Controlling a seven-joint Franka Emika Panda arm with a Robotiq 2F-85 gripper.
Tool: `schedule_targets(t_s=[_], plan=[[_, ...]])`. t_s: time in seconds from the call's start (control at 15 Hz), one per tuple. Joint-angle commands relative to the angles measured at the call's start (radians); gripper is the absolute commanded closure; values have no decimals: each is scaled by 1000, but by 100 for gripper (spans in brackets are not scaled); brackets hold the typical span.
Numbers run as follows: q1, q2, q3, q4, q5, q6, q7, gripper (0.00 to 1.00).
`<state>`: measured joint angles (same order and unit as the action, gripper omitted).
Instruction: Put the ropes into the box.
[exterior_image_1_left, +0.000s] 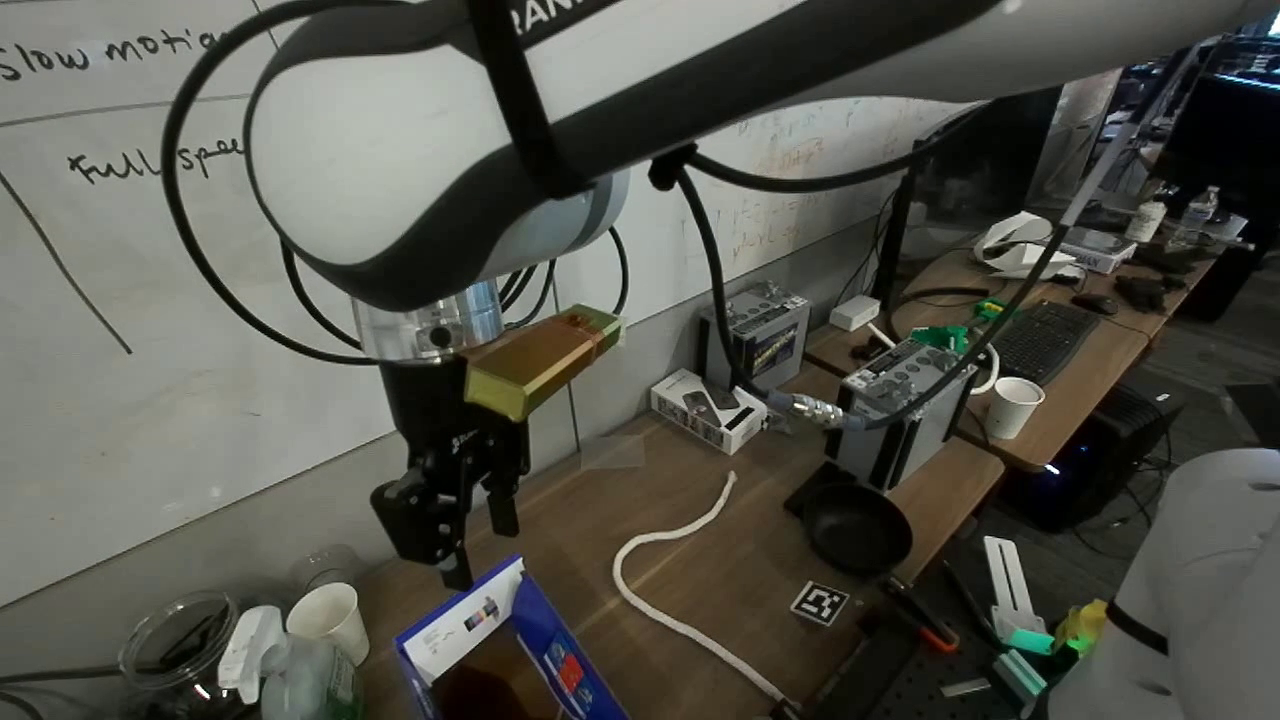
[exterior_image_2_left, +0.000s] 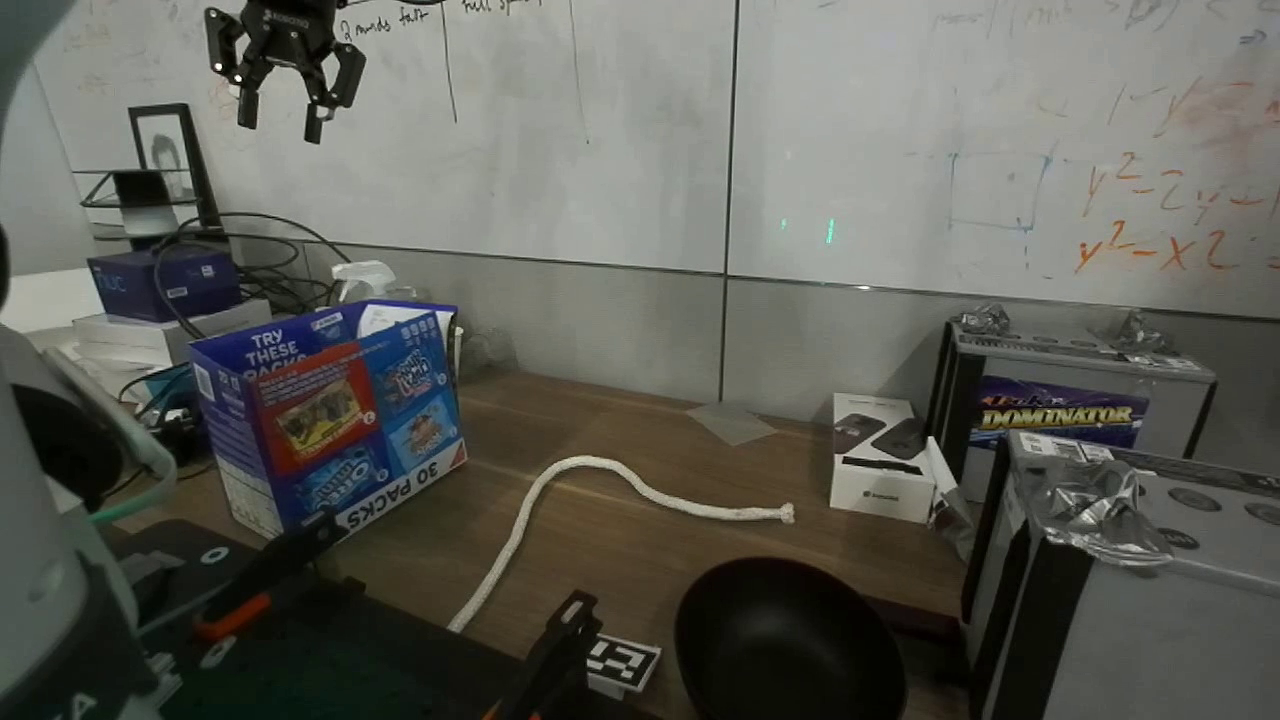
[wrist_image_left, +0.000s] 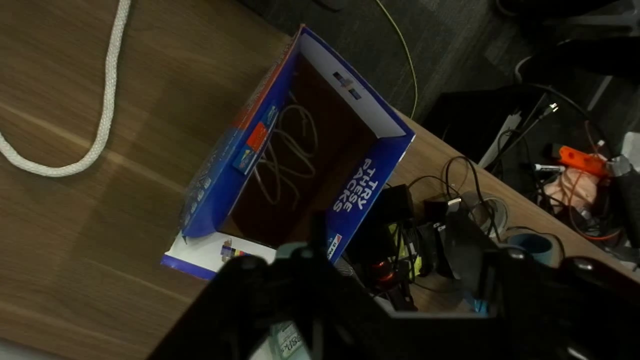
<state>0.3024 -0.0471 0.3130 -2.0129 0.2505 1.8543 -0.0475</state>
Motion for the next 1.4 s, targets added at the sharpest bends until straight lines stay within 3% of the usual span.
schedule_targets(t_s=[0.0, 0.27, 0.6, 1.07, 1.33], plan=[[-2, -17, -8, -5, 15, 17, -7, 3], [-31, -34, -39, -27, -38, 17, -28, 0], [-96, -59, -109, -115, -211, 86, -102, 0], [-180, -62, -197, -273, -344, 313, -156, 0], [-221, -18, -241, -347, -315, 432, -159, 0]])
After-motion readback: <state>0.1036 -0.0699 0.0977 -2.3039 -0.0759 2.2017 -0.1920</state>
